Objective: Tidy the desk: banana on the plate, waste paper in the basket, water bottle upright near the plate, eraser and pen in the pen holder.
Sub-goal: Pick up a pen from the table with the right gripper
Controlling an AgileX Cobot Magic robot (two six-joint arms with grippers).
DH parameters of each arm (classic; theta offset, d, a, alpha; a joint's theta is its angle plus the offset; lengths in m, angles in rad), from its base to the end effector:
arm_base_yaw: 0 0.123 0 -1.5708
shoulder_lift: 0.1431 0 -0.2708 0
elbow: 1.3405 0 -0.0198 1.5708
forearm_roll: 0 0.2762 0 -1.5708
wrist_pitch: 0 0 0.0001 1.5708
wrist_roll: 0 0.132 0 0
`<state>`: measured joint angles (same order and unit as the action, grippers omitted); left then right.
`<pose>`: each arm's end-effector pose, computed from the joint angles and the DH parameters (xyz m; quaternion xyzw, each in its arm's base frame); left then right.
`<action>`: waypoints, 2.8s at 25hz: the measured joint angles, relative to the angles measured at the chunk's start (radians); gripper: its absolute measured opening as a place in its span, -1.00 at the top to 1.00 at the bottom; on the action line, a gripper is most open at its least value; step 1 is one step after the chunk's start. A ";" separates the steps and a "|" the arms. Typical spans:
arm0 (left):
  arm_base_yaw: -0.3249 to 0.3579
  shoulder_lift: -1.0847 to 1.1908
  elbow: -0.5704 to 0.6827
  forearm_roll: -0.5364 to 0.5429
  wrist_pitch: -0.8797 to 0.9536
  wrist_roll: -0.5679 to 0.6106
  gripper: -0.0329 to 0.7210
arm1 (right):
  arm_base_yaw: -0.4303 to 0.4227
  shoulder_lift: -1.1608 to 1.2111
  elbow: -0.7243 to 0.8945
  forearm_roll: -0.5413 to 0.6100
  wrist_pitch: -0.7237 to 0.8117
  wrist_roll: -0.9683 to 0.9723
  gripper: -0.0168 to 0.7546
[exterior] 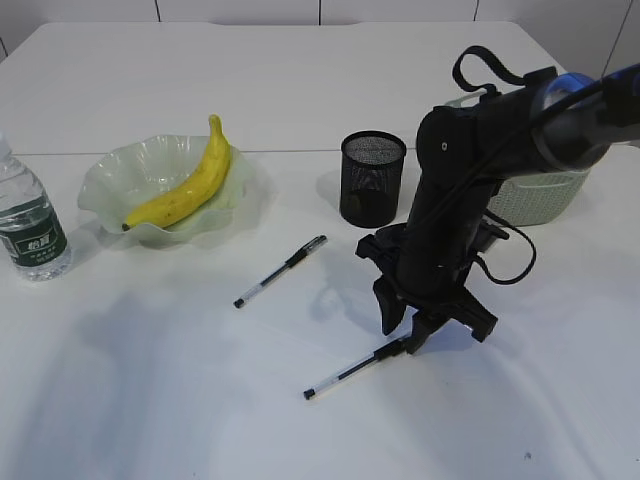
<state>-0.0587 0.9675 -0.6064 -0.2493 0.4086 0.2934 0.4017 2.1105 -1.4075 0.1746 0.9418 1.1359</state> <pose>0.2526 -0.0278 0.2282 0.0764 0.8964 -0.0431 0.4344 0.3704 0.1775 0.0590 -0.4050 -0.9116 -0.0555 0.0445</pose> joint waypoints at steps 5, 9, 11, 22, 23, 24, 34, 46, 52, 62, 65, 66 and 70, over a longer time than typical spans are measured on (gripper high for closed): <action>0.000 0.000 0.000 0.000 0.006 0.000 -0.51 | 0.000 0.000 0.000 -0.008 -0.009 0.000 0.29; 0.000 0.000 0.000 0.000 0.006 0.000 -0.51 | 0.000 0.000 0.000 -0.009 -0.011 0.000 0.29; 0.000 0.000 0.000 0.000 0.006 0.000 -0.51 | 0.000 0.000 0.000 -0.009 -0.011 0.000 0.29; 0.000 0.000 0.000 0.000 0.008 0.000 -0.51 | 0.000 0.007 0.000 -0.011 -0.011 0.000 0.29; 0.000 0.000 0.000 0.000 0.008 0.000 -0.51 | 0.000 0.007 0.000 -0.011 -0.011 0.000 0.29; 0.000 0.000 0.000 0.000 0.008 0.000 -0.51 | 0.000 0.007 0.000 -0.011 -0.011 0.000 0.29; 0.000 0.000 0.000 0.000 0.021 0.000 -0.51 | 0.000 0.009 0.000 -0.013 -0.015 0.000 0.29; 0.000 0.000 0.000 0.000 0.038 0.000 -0.51 | 0.000 0.011 0.000 -0.013 -0.026 0.002 0.31; 0.000 0.000 0.000 0.000 0.042 0.000 -0.51 | 0.000 0.011 0.000 -0.018 -0.049 0.002 0.31; 0.000 0.000 0.000 0.000 0.044 0.000 -0.51 | 0.000 0.011 0.000 -0.019 -0.122 -0.059 0.31; 0.000 0.000 0.000 0.000 0.044 0.000 -0.51 | 0.000 0.011 0.000 -0.017 -0.115 -0.092 0.31; 0.000 0.000 0.000 0.000 0.044 0.000 -0.51 | 0.000 0.011 0.000 -0.017 -0.109 -0.099 0.31; 0.000 0.000 0.000 0.000 0.044 0.000 -0.51 | 0.000 0.011 0.000 -0.017 -0.092 -0.103 0.31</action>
<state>-0.0587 0.9675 -0.6064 -0.2493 0.4529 0.2934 0.4017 2.1218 -1.4075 0.1572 0.8495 1.0334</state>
